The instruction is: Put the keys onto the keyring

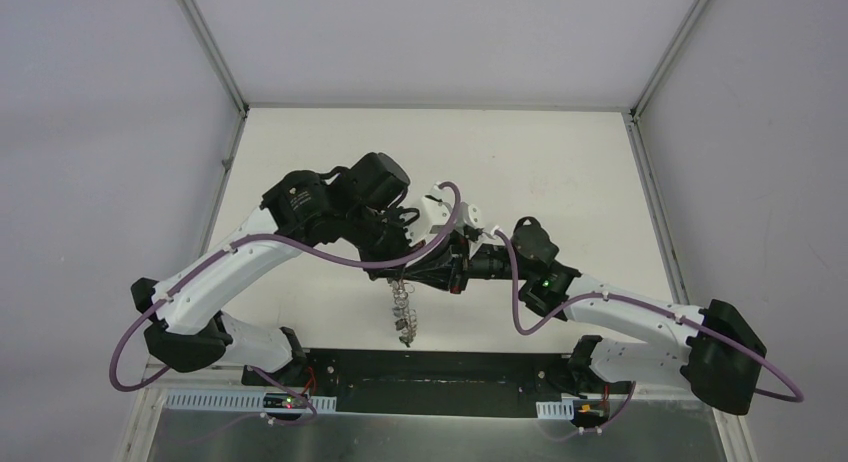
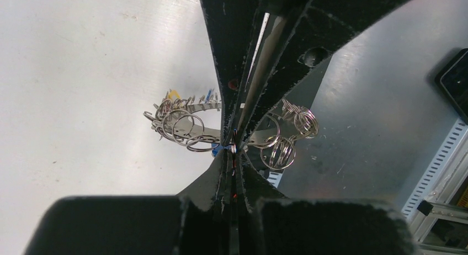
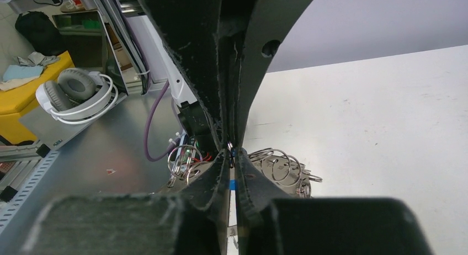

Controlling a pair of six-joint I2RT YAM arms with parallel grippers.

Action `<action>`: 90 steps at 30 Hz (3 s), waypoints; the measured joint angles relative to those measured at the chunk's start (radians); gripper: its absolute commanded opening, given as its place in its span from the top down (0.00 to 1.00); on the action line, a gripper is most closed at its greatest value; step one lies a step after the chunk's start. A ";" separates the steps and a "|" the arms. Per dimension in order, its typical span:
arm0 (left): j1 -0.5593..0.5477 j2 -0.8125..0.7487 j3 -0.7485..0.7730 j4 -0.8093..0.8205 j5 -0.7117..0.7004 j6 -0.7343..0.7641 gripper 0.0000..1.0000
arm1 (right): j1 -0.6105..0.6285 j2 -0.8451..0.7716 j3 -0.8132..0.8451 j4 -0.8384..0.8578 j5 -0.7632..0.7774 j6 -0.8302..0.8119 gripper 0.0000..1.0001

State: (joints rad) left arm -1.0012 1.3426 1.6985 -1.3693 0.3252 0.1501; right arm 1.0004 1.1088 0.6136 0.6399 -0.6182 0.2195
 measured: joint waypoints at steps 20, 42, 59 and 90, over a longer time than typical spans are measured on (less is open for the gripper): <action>0.000 -0.208 -0.193 0.203 -0.041 0.018 0.46 | 0.006 -0.005 0.005 -0.018 -0.023 -0.006 1.00; 0.000 -0.779 -0.954 0.958 -0.055 -0.069 0.82 | 0.006 -0.043 -0.009 -0.073 -0.026 -0.027 1.00; 0.000 -0.660 -1.001 1.092 0.024 -0.080 1.00 | 0.005 -0.133 -0.048 -0.158 0.032 -0.068 0.77; 0.000 -0.276 -0.280 0.285 -0.027 0.111 1.00 | 0.008 -0.156 0.027 -0.340 0.074 -0.184 0.72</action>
State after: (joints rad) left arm -1.0016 1.0664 1.4181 -1.0840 0.2981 0.2611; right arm 1.0088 0.9527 0.6407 0.2996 -0.5438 0.0353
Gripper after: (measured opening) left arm 0.009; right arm 0.304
